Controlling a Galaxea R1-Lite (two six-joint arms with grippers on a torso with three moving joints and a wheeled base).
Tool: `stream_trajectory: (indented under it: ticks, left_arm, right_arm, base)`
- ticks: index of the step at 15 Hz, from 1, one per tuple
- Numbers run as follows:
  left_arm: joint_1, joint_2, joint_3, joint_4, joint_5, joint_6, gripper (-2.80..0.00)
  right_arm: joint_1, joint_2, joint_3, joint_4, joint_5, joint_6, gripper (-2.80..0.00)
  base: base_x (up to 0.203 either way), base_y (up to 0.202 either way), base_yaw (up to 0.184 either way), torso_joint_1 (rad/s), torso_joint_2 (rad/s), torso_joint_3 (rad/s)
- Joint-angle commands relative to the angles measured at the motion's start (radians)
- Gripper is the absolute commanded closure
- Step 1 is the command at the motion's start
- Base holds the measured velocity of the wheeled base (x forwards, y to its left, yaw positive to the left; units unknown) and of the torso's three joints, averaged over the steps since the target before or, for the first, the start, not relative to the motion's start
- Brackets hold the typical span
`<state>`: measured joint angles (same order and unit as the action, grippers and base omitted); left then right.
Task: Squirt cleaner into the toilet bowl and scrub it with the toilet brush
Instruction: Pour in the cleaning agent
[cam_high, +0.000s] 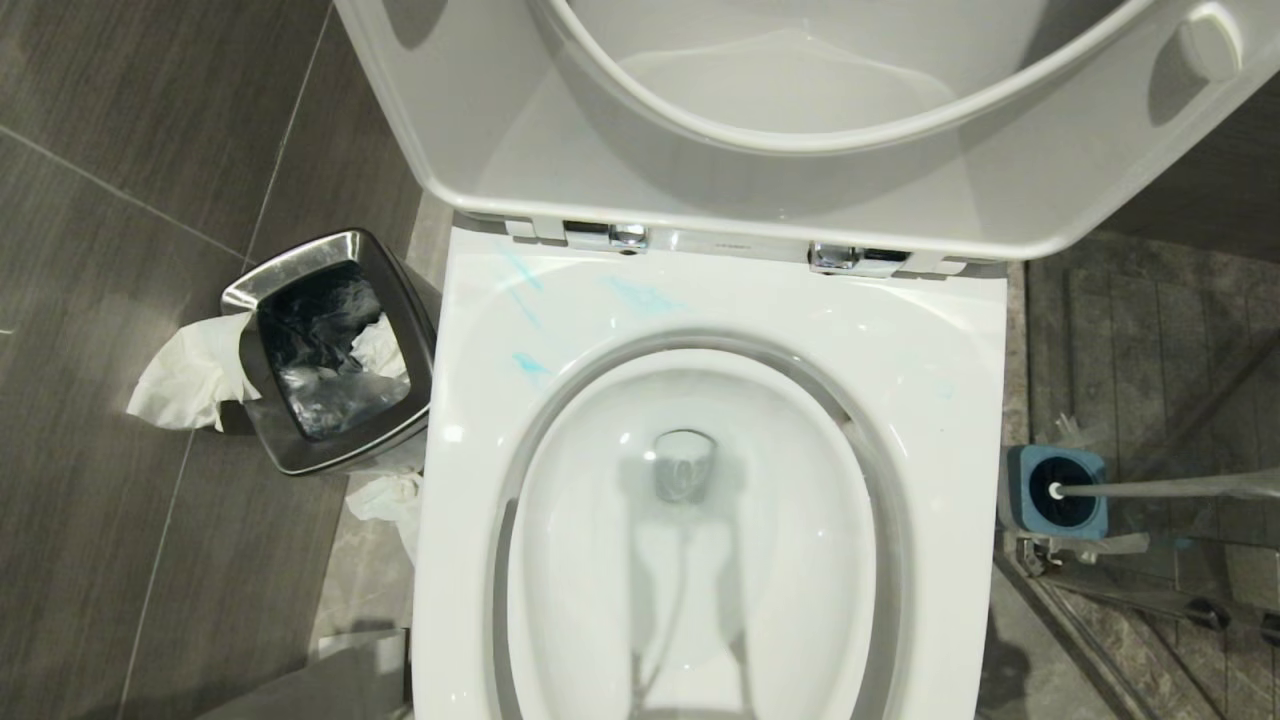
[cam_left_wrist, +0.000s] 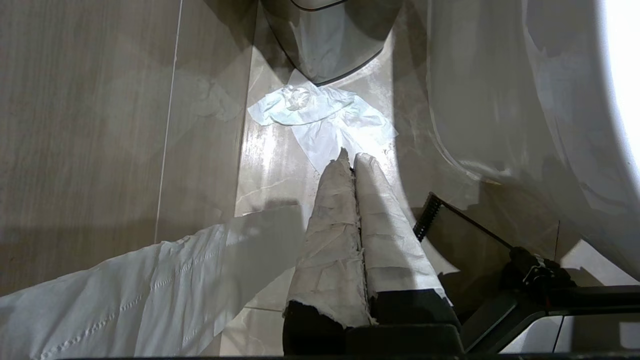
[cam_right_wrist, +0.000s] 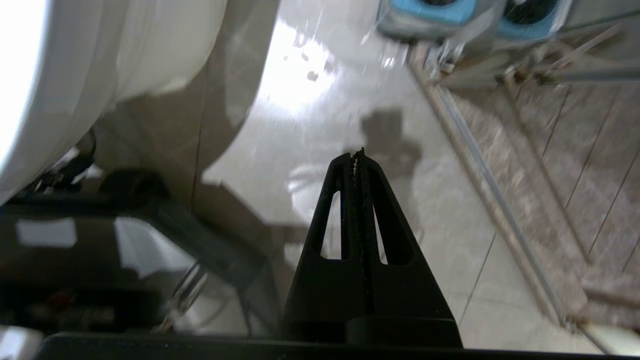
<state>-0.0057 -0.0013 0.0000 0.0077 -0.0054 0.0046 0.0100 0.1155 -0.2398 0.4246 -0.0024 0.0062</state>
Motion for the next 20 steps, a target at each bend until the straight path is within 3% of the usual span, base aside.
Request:
stream_trajectory:
  ticks: [1, 4, 10, 15, 20]
  left_arm:
    - [0.0, 0.001, 0.002, 0.0, 0.0, 0.0, 0.0]
    - [0.0, 0.001, 0.002, 0.0, 0.0, 0.0, 0.0]
    - [0.0, 0.001, 0.002, 0.0, -0.001, 0.0, 0.0]
    - [0.0, 0.001, 0.002, 0.0, 0.001, 0.0, 0.0]
    - [0.0, 0.001, 0.002, 0.0, -0.001, 0.0, 0.0]
  right_arm:
    - [0.001, 0.189, -0.052, -0.007, 0.01, 0.002, 0.0]
    - [0.001, 0.467, -0.054, -0.212, 0.018, 0.014, 0.0]
    - [0.001, 0.999, 0.096, -0.975, 0.022, 0.046, 0.0]
    - [0.001, 1.304, 0.126, -1.316, 0.026, 0.079, 0.0]
    - [0.001, 1.769, 0.138, -1.843, 0.024, 0.081, 0.0]
  base:
    - [0.0, 0.0, 0.0, 0.0, 0.0, 0.0]
    - [0.0, 0.0, 0.0, 0.0, 0.0, 0.0]
    - [0.0, 0.0, 0.0, 0.0, 0.0, 0.0]
    - [0.0, 0.0, 0.0, 0.0, 0.0, 0.0]
    - [0.0, 0.0, 0.0, 0.0, 0.0, 0.0]
